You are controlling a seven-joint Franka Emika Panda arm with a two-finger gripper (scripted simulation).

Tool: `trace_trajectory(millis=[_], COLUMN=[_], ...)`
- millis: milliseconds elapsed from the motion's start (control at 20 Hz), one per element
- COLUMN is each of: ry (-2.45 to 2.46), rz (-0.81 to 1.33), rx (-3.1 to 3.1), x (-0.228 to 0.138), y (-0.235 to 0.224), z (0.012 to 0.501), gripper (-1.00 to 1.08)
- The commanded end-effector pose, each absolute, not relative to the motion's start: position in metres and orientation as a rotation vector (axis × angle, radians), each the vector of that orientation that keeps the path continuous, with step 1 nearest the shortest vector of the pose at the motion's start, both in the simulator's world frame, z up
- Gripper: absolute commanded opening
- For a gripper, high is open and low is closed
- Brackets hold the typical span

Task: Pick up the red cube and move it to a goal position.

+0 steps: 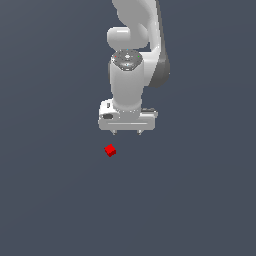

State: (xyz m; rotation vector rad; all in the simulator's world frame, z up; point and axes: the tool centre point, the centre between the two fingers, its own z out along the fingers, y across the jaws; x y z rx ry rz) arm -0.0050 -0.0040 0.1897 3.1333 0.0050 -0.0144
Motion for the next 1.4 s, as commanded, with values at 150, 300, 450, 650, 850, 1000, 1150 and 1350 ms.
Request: trace_trajectory(millis=[150, 300, 450, 650, 850, 1000, 1150, 1350], ry=[0.013, 0.037, 0.076, 0.153, 0.257, 0.353, 0.455, 0.591], rz=[-0.014, -0.014, -0.013, -0.012, -0.011, -0.009, -0.008, -0.005], rx=[3.133, 3.133, 3.133, 3.131, 3.125, 3.117, 3.105, 3.083], x=[-0.005, -0.006, -0.008, -0.011, -0.015, -0.017, -0.02, -0.021], y=[-0.005, -0.006, -0.01, -0.016, -0.024, -0.032, -0.041, -0.053], z=[0.188, 0.185, 0.178, 0.165, 0.148, 0.132, 0.114, 0.091], gripper=[1.0, 1.0, 1.0, 1.0, 1.0, 1.0, 1.0, 1.0])
